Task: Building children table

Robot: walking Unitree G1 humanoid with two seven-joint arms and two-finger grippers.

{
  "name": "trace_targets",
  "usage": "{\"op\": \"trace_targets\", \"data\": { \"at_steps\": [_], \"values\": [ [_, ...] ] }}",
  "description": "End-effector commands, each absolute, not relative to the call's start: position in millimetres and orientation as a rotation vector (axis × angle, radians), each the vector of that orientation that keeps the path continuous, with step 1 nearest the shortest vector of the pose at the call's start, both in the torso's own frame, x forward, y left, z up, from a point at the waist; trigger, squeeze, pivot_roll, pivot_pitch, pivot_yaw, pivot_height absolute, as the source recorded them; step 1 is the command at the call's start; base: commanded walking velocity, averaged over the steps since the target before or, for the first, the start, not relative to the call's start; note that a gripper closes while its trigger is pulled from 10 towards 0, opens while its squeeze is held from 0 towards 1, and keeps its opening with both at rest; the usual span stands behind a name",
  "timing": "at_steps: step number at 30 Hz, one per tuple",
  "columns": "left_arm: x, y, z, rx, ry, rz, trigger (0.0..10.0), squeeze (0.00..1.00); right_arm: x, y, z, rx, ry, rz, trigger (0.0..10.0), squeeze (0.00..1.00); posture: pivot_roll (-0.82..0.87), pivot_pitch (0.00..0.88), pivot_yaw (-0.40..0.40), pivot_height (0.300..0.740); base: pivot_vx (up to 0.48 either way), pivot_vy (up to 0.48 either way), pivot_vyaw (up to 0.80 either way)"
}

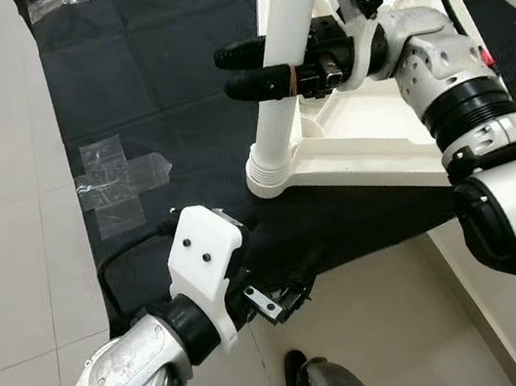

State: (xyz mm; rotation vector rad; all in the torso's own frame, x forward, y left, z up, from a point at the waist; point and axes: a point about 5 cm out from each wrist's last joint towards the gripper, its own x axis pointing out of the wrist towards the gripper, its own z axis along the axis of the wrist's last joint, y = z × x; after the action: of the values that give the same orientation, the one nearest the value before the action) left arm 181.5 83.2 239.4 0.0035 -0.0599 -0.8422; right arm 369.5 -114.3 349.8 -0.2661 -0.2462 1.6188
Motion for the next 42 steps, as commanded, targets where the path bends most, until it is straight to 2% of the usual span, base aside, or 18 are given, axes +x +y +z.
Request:
{"op": "trace_targets", "data": {
  "at_steps": [1, 16, 21, 34, 42],
  "values": [
    [178.3, 83.3, 237.0, 0.009, -0.039, -0.861, 10.0, 0.00, 374.0, -120.2, 330.0, -0.303, -0.140, 1.591, 10.0, 0.00, 0.09, 0.332, -0.098, 0.740, 0.000, 0.000, 0.00],
    [179.2, 83.4, 237.0, 0.008, -0.040, -0.859, 10.0, 0.00, 377.1, -127.1, 316.0, -0.298, -0.127, 1.526, 10.0, 0.00, 0.09, 0.331, -0.096, 0.740, 0.000, 0.000, 0.00],
    [181.0, 84.7, 237.3, 0.011, -0.040, -0.855, 10.0, 0.00, 380.5, -134.4, 297.3, -0.269, -0.105, 1.445, 10.0, 0.00, 0.09, 0.334, -0.094, 0.740, 0.000, 0.000, 0.00],
    [182.9, 85.2, 237.7, 0.011, -0.044, -0.852, 10.0, 0.00, 381.1, -141.6, 276.2, -0.231, -0.051, 1.401, 10.0, 0.00, 0.08, 0.340, -0.095, 0.740, 0.000, 0.000, 0.00],
    [183.4, 85.1, 238.3, 0.008, -0.047, -0.848, 10.0, 0.00, 388.4, -141.2, 270.8, -0.222, -0.047, 1.261, 10.0, 0.00, 0.08, 0.342, -0.098, 0.740, 0.000, 0.000, 0.00]
  ]
}}
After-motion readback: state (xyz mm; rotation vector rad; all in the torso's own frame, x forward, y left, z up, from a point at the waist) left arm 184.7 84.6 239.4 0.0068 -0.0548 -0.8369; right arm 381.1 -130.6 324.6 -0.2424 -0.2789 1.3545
